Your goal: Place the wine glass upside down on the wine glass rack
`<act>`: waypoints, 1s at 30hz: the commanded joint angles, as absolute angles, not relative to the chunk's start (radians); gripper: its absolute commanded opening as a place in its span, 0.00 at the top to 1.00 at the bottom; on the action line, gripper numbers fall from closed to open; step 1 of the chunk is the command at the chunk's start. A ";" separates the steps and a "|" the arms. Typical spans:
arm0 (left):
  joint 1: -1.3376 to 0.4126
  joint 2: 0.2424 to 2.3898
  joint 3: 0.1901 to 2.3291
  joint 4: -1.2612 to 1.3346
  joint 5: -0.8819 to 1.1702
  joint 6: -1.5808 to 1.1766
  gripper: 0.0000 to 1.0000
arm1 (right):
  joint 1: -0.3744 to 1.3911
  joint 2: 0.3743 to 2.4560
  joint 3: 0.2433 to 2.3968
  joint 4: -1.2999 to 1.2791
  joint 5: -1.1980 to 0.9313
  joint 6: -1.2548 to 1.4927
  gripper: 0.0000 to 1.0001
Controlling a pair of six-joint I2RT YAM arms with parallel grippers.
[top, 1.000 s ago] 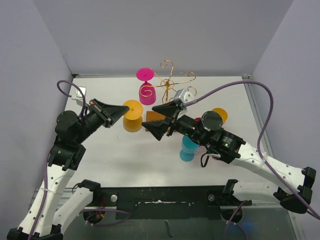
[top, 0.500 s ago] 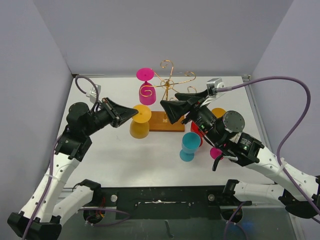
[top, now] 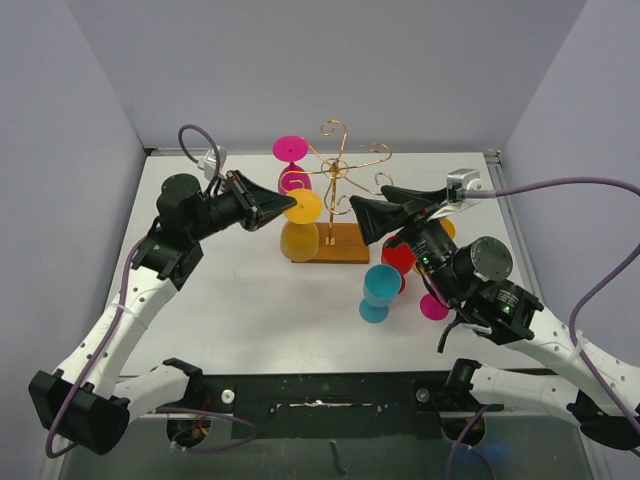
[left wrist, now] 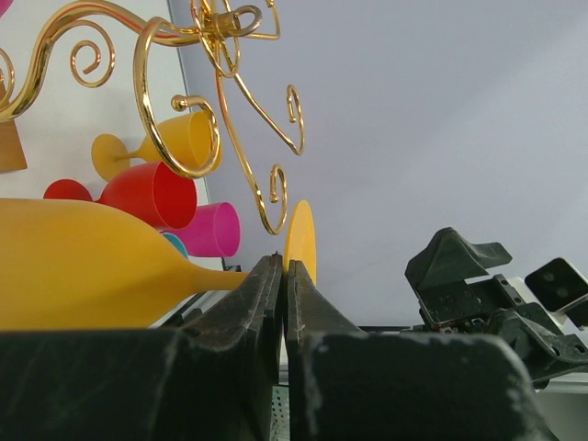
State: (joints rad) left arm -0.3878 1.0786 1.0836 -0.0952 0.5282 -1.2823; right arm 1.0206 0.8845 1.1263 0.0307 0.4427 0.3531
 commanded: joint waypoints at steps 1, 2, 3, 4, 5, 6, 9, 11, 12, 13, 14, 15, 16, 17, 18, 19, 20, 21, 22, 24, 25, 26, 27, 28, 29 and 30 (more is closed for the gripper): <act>-0.407 1.125 1.173 0.007 0.525 -1.298 1.00 | 1.011 0.858 1.107 0.117 0.503 0.320 0.31; -0.412 1.139 1.185 0.008 0.524 -1.297 1.00 | 1.010 0.855 1.103 0.121 0.508 0.318 0.31; -0.417 1.153 1.200 0.011 0.524 -1.294 1.00 | 1.009 0.855 1.097 0.126 0.511 0.315 0.31; -0.420 1.168 1.212 0.010 0.521 -1.293 1.00 | 1.008 0.853 1.091 0.134 0.512 0.314 0.31; -0.422 1.180 1.226 0.005 0.515 -1.289 1.00 | 1.008 0.851 1.083 0.141 0.512 0.313 0.31; -0.423 1.194 1.240 -0.007 0.509 -1.285 1.00 | 1.006 0.851 1.074 0.150 0.513 0.312 0.31; -0.423 1.232 1.293 -0.044 0.481 -1.267 1.00 | 1.005 0.846 1.055 0.169 0.519 0.308 0.31; -0.423 1.250 1.322 -0.069 0.460 -1.255 1.00 | 1.004 0.845 1.048 0.173 0.523 0.308 0.31; -0.423 1.259 1.333 -0.080 0.441 -1.250 1.00 | 1.003 0.843 1.044 0.174 0.524 0.308 0.31; -0.423 1.266 1.339 -0.083 0.429 -1.249 1.00 | 1.003 0.839 1.041 0.173 0.526 0.307 0.30; -0.423 1.273 1.340 -0.078 0.421 -1.249 1.00 | 1.002 0.837 1.038 0.175 0.529 0.307 0.30; -0.423 1.280 1.339 -0.063 0.415 -1.255 1.00 | 1.001 0.834 1.034 0.177 0.531 0.307 0.30; -0.423 1.290 1.335 -0.048 0.413 -1.264 1.00 | 1.001 0.832 1.030 0.181 0.535 0.307 0.30; -0.423 1.299 1.334 -0.034 0.412 -1.274 1.00 | 1.001 0.831 1.026 0.184 0.537 0.306 0.30; -0.424 1.307 1.334 -0.023 0.409 -1.281 1.00 | 1.000 0.829 1.021 0.187 0.538 0.307 0.30; -0.425 1.314 1.336 -0.015 0.406 -1.285 1.00 | 1.000 0.828 1.017 0.187 0.538 0.307 0.30; -0.425 1.320 1.338 -0.010 0.403 -1.287 1.00 | 1.000 0.827 1.014 0.187 0.540 0.308 0.30; -0.425 1.327 1.344 -0.009 0.397 -1.286 1.00 | 1.000 0.826 1.009 0.187 0.541 0.309 0.30; -0.425 1.331 1.354 -0.016 0.389 -1.280 1.00 | 1.000 0.825 1.006 0.187 0.544 0.310 0.30; -0.425 1.341 1.371 -0.027 0.376 -1.270 1.00 | 1.000 0.822 1.000 0.188 0.545 0.310 0.30; -0.425 1.345 1.378 -0.032 0.369 -1.269 1.00 | 0.999 0.820 0.999 0.188 0.545 0.311 0.30; -0.425 1.347 1.383 -0.034 0.362 -1.266 1.00 | 0.998 0.819 0.998 0.187 0.546 0.312 0.30; -0.425 1.349 1.387 -0.035 0.356 -1.267 1.00 | 0.999 0.817 0.997 0.189 0.546 0.311 0.30; -0.425 1.350 1.388 -0.037 0.347 -1.266 1.00 | 0.999 0.816 0.996 0.190 0.545 0.314 0.30; -0.425 1.348 1.390 -0.041 0.337 -1.264 1.00 | 0.997 0.815 0.996 0.189 0.543 0.315 0.30; -0.425 1.348 1.391 -0.049 0.327 -1.261 1.00 | 0.998 0.813 0.994 0.189 0.544 0.317 0.30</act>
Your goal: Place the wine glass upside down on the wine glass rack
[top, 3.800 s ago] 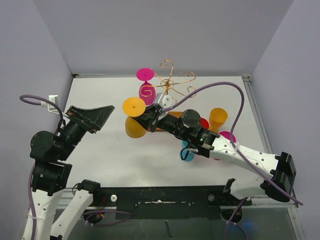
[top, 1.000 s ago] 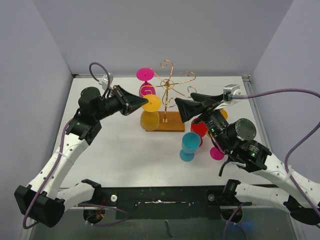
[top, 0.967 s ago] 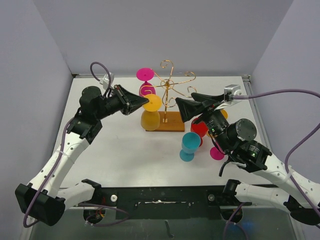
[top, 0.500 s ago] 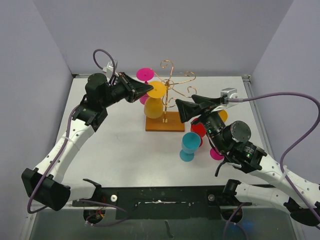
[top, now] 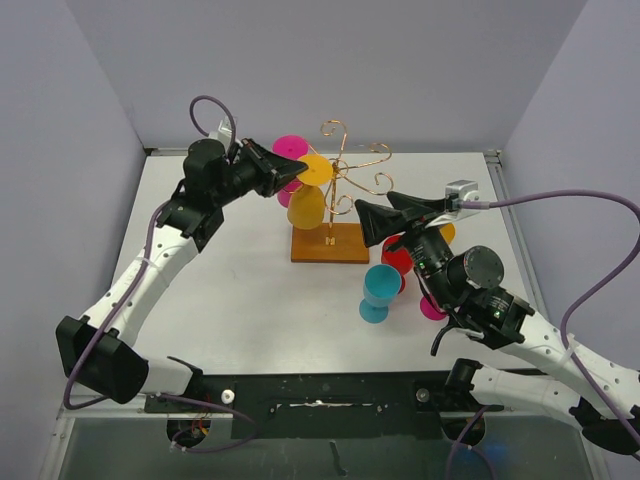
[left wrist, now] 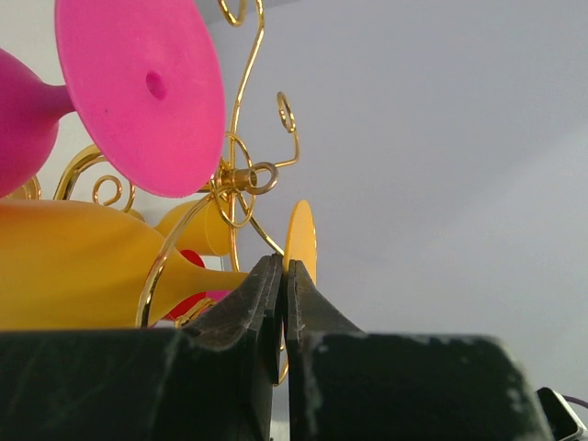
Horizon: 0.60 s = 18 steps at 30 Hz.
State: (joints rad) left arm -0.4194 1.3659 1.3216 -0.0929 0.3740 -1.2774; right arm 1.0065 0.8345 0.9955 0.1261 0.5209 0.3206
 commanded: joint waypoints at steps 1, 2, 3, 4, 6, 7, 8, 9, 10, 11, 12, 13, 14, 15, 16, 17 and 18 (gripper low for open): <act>-0.424 1.346 1.393 -0.058 0.312 -1.257 1.00 | 0.998 0.812 0.993 0.189 0.543 0.320 0.30; -0.423 1.343 1.396 -0.067 0.298 -1.254 1.00 | 0.999 0.810 0.991 0.188 0.543 0.322 0.30; -0.422 1.339 1.397 -0.077 0.286 -1.250 1.00 | 0.997 0.809 0.989 0.187 0.543 0.325 0.30; -0.421 1.335 1.397 -0.083 0.275 -1.247 1.00 | 0.998 0.807 0.987 0.186 0.543 0.328 0.30; -0.417 1.327 1.396 -0.102 0.255 -1.245 1.00 | 0.999 0.803 0.984 0.184 0.543 0.333 0.30; -0.415 1.321 1.393 -0.107 0.246 -1.246 1.00 | 0.998 0.802 0.984 0.183 0.543 0.336 0.30; -0.412 1.315 1.389 -0.111 0.237 -1.245 1.00 | 0.999 0.802 0.985 0.181 0.543 0.337 0.30; -0.409 1.307 1.383 -0.114 0.226 -1.246 1.00 | 0.997 0.802 0.985 0.179 0.543 0.339 0.30; -0.408 1.294 1.376 -0.116 0.214 -1.246 1.00 | 0.998 0.802 0.985 0.176 0.543 0.340 0.30; -0.408 1.284 1.369 -0.112 0.200 -1.248 1.00 | 0.998 0.803 0.985 0.173 0.543 0.341 0.30; -0.408 1.275 1.360 -0.106 0.182 -1.253 1.00 | 0.999 0.805 0.986 0.171 0.543 0.344 0.30; -0.408 1.269 1.353 -0.106 0.182 -1.257 1.00 | 0.997 0.806 0.986 0.171 0.541 0.345 0.30; -0.407 1.263 1.347 -0.105 0.180 -1.260 1.00 | 0.998 0.808 0.986 0.169 0.541 0.346 0.30; -0.405 1.257 1.343 -0.104 0.177 -1.262 1.00 | 0.997 0.812 0.988 0.167 0.540 0.349 0.30; -0.406 1.251 1.341 -0.100 0.173 -1.263 1.00 | 0.998 0.813 0.990 0.163 0.540 0.350 0.30; -0.406 1.247 1.336 -0.097 0.173 -1.267 1.00 | 0.998 0.813 0.991 0.163 0.540 0.352 0.30; -0.406 1.243 1.331 -0.095 0.176 -1.268 1.00 | 0.998 0.814 0.990 0.164 0.540 0.354 0.30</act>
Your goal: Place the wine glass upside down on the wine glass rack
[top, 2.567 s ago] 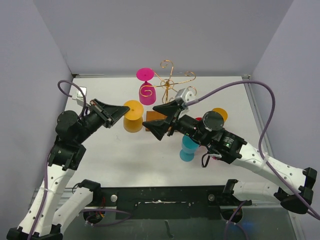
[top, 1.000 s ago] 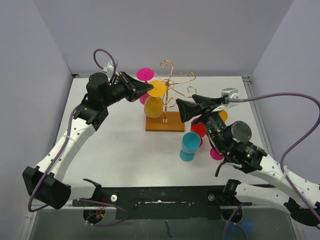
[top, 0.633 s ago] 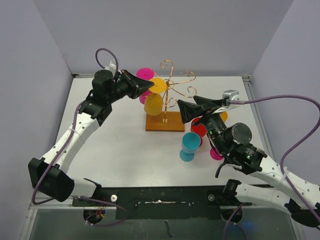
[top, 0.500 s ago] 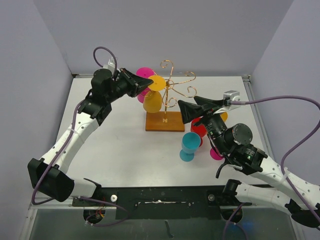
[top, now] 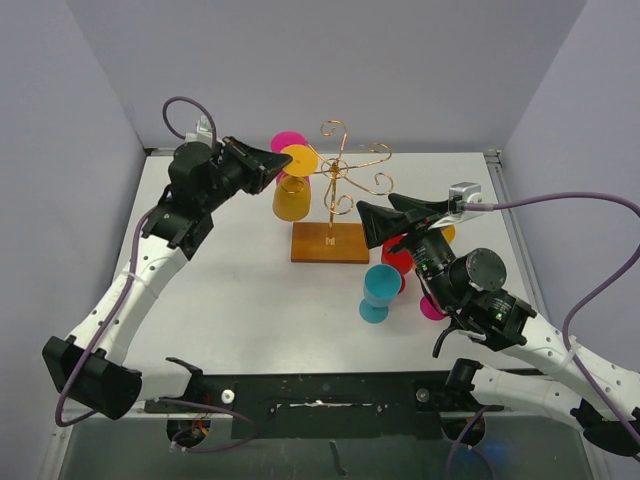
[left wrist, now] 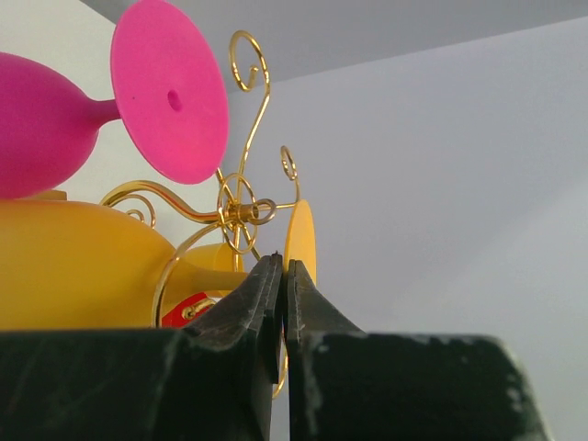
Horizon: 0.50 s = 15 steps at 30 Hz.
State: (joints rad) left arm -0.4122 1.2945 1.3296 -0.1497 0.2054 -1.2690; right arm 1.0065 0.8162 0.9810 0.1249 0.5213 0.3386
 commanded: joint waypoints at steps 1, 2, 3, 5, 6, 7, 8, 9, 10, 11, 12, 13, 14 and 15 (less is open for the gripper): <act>-0.407 1.240 1.326 -0.095 0.179 -1.272 1.00 | 0.999 0.815 0.990 0.164 0.541 0.355 0.30; -0.407 1.237 1.319 -0.100 0.182 -1.272 1.00 | 0.998 0.815 0.989 0.163 0.543 0.357 0.30; -0.405 1.232 1.313 -0.101 0.183 -1.272 1.00 | 0.999 0.816 0.989 0.163 0.542 0.359 0.30; -0.405 1.221 1.296 -0.101 0.173 -1.270 1.00 | 0.999 0.816 0.991 0.161 0.542 0.360 0.30; -0.405 1.215 1.294 -0.106 0.161 -1.265 1.00 | 0.998 0.817 0.992 0.159 0.542 0.363 0.30; -0.405 1.210 1.294 -0.113 0.149 -1.260 1.00 | 0.998 0.818 0.992 0.157 0.541 0.364 0.30; -0.405 1.206 1.292 -0.116 0.145 -1.257 1.00 | 0.998 0.818 0.992 0.157 0.541 0.366 0.30; -0.405 1.203 1.290 -0.118 0.142 -1.255 1.00 | 0.998 0.818 0.991 0.156 0.541 0.368 0.30; -0.406 1.199 1.289 -0.121 0.134 -1.250 1.00 | 0.999 0.819 0.992 0.156 0.541 0.370 0.30; -0.406 1.195 1.288 -0.127 0.127 -1.247 1.00 | 0.999 0.820 0.992 0.154 0.541 0.371 0.30; -0.406 1.192 1.285 -0.133 0.126 -1.245 1.00 | 0.998 0.819 0.992 0.153 0.541 0.373 0.30; -0.407 1.189 1.284 -0.141 0.124 -1.243 1.00 | 0.998 0.819 0.992 0.153 0.541 0.373 0.30; -0.405 1.183 1.281 -0.146 0.119 -1.240 1.00 | 0.998 0.819 0.991 0.153 0.543 0.375 0.30; -0.405 1.179 1.278 -0.147 0.117 -1.238 1.00 | 0.997 0.820 0.991 0.152 0.543 0.375 0.30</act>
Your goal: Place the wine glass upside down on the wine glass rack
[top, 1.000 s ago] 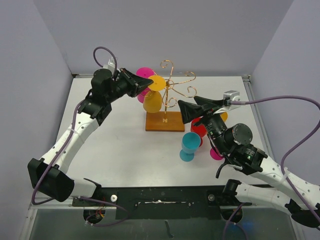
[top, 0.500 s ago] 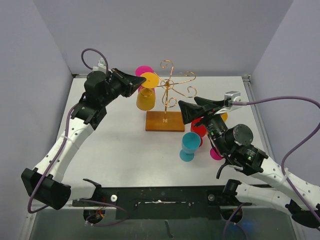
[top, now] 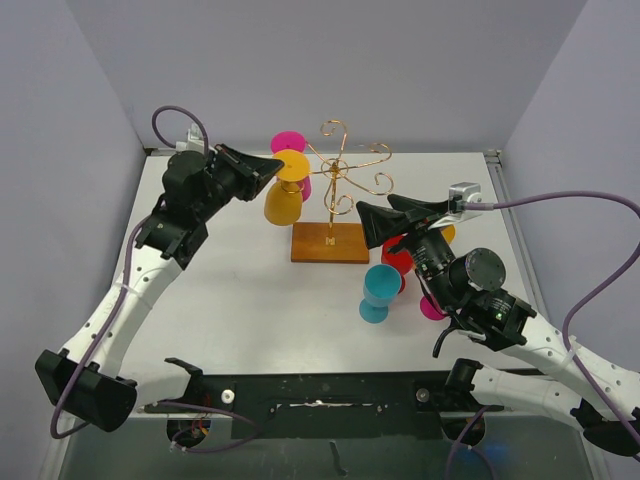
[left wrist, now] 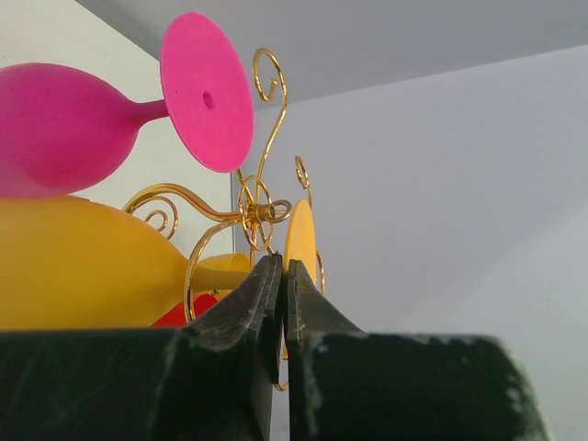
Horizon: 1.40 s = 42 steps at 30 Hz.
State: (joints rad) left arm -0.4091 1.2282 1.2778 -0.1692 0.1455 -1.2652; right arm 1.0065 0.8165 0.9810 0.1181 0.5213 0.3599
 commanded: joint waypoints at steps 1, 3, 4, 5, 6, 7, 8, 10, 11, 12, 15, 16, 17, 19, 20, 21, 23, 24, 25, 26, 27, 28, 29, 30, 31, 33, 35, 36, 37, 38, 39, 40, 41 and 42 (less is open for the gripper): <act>-0.405 1.173 1.276 -0.147 0.117 -1.237 1.00 | 0.998 0.821 0.991 0.152 0.543 0.374 0.30; -0.406 1.166 1.275 -0.152 0.107 -1.229 1.00 | 0.999 0.822 0.992 0.151 0.543 0.374 0.30; -0.405 1.162 1.274 -0.154 0.104 -1.226 1.00 | 0.998 0.824 0.993 0.151 0.542 0.374 0.30; -0.405 1.158 1.269 -0.152 0.106 -1.226 1.00 | 0.999 0.824 0.994 0.149 0.541 0.374 0.30; -0.405 1.154 1.265 -0.146 0.110 -1.225 1.00 | 0.997 0.825 0.995 0.148 0.540 0.374 0.30; -0.406 1.152 1.261 -0.143 0.114 -1.226 1.00 | 0.998 0.824 0.995 0.147 0.540 0.374 0.30; -0.406 1.152 1.258 -0.145 0.122 -1.224 1.00 | 0.999 0.823 0.994 0.146 0.541 0.376 0.30; -0.407 1.149 1.247 -0.147 0.147 -1.225 1.00 | 0.998 0.821 0.992 0.144 0.542 0.377 0.30; -0.407 1.144 1.239 -0.142 0.159 -1.227 1.00 | 0.998 0.820 0.991 0.144 0.543 0.379 0.30; -0.407 1.141 1.231 -0.135 0.174 -1.230 1.00 | 0.998 0.819 0.991 0.144 0.544 0.379 0.30; -0.407 1.140 1.220 -0.115 0.214 -1.235 1.00 | 0.997 0.820 0.989 0.145 0.545 0.381 0.30; -0.407 1.144 1.222 -0.109 0.231 -1.235 1.00 | 0.998 0.822 0.989 0.146 0.546 0.381 0.30; -0.407 1.151 1.223 -0.105 0.242 -1.233 1.00 | 0.997 0.823 0.991 0.147 0.545 0.380 0.30; -0.408 1.160 1.229 -0.104 0.257 -1.229 1.00 | 0.998 0.824 0.991 0.145 0.543 0.382 0.30; -0.408 1.164 1.231 -0.103 0.262 -1.228 1.00 | 0.997 0.824 0.991 0.145 0.542 0.382 0.30; -0.408 1.169 1.231 -0.101 0.267 -1.227 1.00 | 0.998 0.824 0.991 0.144 0.543 0.383 0.30; -0.410 1.180 1.232 -0.094 0.278 -1.227 1.00 | 0.997 0.823 0.990 0.144 0.545 0.384 0.30; -0.411 1.186 1.232 -0.089 0.283 -1.226 1.00 | 0.998 0.822 0.989 0.144 0.547 0.384 0.30; -0.412 1.193 1.234 -0.085 0.289 -1.226 1.00 | 0.996 0.822 0.989 0.144 0.548 0.384 0.30; -0.415 1.199 1.236 -0.081 0.292 -1.226 1.00 | 0.996 0.822 0.989 0.143 0.549 0.384 0.30; -0.418 1.204 1.237 -0.077 0.295 -1.226 1.00 | 0.996 0.821 0.991 0.144 0.549 0.383 0.30; -0.420 1.209 1.240 -0.075 0.294 -1.224 1.00 | 0.996 0.821 0.991 0.143 0.549 0.383 0.30; -0.421 1.212 1.243 -0.074 0.294 -1.223 1.00 | 0.996 0.822 0.991 0.142 0.550 0.383 0.30; -0.423 1.216 1.246 -0.075 0.295 -1.221 1.00 | 0.997 0.821 0.991 0.141 0.549 0.382 0.30; -0.423 1.220 1.250 -0.076 0.295 -1.217 1.00 | 0.996 0.821 0.991 0.140 0.550 0.383 0.30; -0.426 1.227 1.258 -0.082 0.295 -1.212 1.00 | 0.996 0.821 0.990 0.140 0.551 0.383 0.30; -0.428 1.232 1.263 -0.092 0.295 -1.205 1.00 | 0.995 0.819 0.989 0.140 0.552 0.383 0.30; -0.428 1.233 1.265 -0.097 0.295 -1.204 0.98 | 0.995 0.820 0.989 0.141 0.551 0.383 0.30; -0.429 1.235 1.266 -0.106 0.294 -1.201 0.97 | 0.996 0.819 0.989 0.141 0.552 0.383 0.30; -0.429 1.236 1.272 -0.117 0.290 -1.197 0.95 | 0.995 0.819 0.988 0.141 0.554 0.383 0.30; -0.430 1.238 1.276 -0.127 0.286 -1.192 0.94 | 0.996 0.820 0.989 0.140 0.556 0.383 0.30; -0.432 1.239 1.279 -0.134 0.283 -1.187 0.92 | 0.995 0.820 0.990 0.139 0.558 0.385 0.30; -0.433 1.240 1.285 -0.143 0.282 -1.182 0.91 | 0.995 0.821 0.991 0.137 0.559 0.385 0.30; -0.435 1.242 1.291 -0.152 0.280 -1.176 0.90 | 0.995 0.822 0.992 0.137 0.560 0.385 0.30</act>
